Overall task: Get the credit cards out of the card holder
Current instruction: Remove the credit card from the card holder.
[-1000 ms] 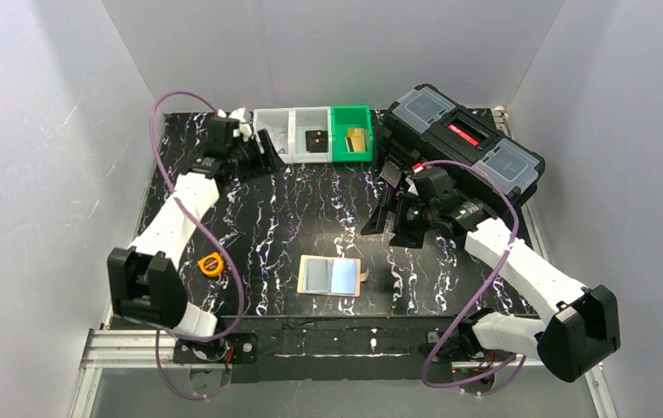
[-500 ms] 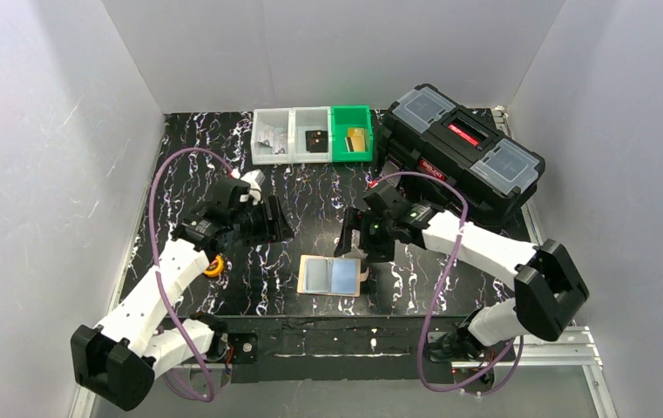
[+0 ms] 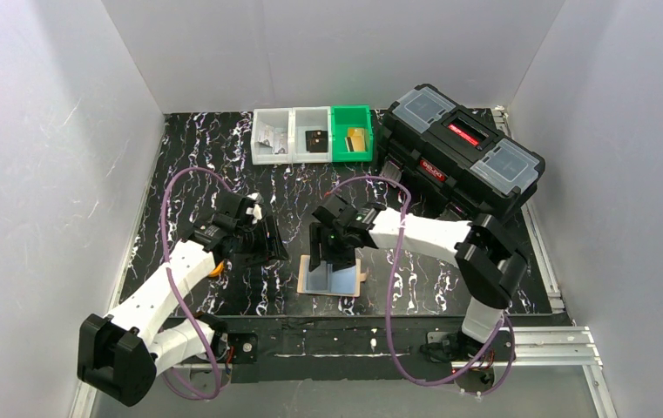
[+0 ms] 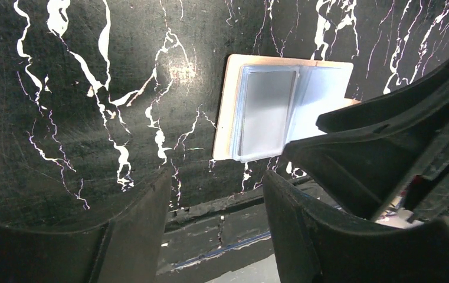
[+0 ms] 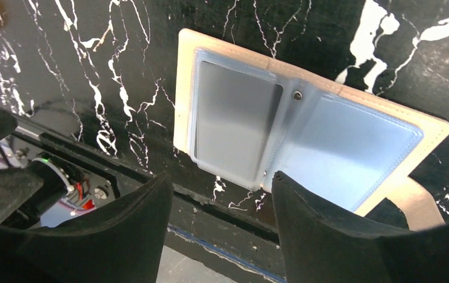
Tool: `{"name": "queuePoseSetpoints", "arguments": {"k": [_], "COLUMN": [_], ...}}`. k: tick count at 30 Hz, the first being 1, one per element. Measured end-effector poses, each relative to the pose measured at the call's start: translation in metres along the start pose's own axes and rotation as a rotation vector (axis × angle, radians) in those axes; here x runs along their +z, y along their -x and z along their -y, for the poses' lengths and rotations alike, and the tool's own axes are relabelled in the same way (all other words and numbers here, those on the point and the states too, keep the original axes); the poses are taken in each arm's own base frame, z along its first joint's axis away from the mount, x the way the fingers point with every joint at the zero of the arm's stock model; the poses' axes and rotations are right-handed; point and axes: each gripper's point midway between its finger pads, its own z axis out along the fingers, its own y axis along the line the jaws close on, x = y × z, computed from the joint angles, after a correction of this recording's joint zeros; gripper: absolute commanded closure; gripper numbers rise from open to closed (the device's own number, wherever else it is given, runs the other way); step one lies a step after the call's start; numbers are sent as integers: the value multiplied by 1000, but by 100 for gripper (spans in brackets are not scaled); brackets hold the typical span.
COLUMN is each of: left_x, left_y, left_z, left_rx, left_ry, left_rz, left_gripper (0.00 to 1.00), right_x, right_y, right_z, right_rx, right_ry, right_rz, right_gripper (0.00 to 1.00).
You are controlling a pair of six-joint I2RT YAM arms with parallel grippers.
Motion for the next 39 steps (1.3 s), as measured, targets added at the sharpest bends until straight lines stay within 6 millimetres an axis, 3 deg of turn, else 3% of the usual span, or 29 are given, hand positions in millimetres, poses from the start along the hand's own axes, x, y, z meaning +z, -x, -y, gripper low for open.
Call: {"name": "queuePoseSetpoints", "arguments": {"k": [4,13,22,36,39], "left_x": [0,0,2,14,17], "left_y": [0,0,0,-6,-7], "left_z": [1,2,1,-2,-1], "left_rx": [-7,-15,-21,-48,-54], "left_ry": [-4,-5,1,24,22], "left_rz": [1,0,-9,-65,-80], "left_gripper": [43,44,44,59,63], "right_x": [11,28,36,42,42], "right_y": [-2,-16,-14,-21,-21], "right_z": [-1,18,11,15,17], "right_rx": [-23,-60,-109,-132,-115], "right_ry": [-58,-185,-206,-212,-186], "right_rz": [-4,-60,-62,-105,-118], "right_gripper": [32,32,32,82,87]}}
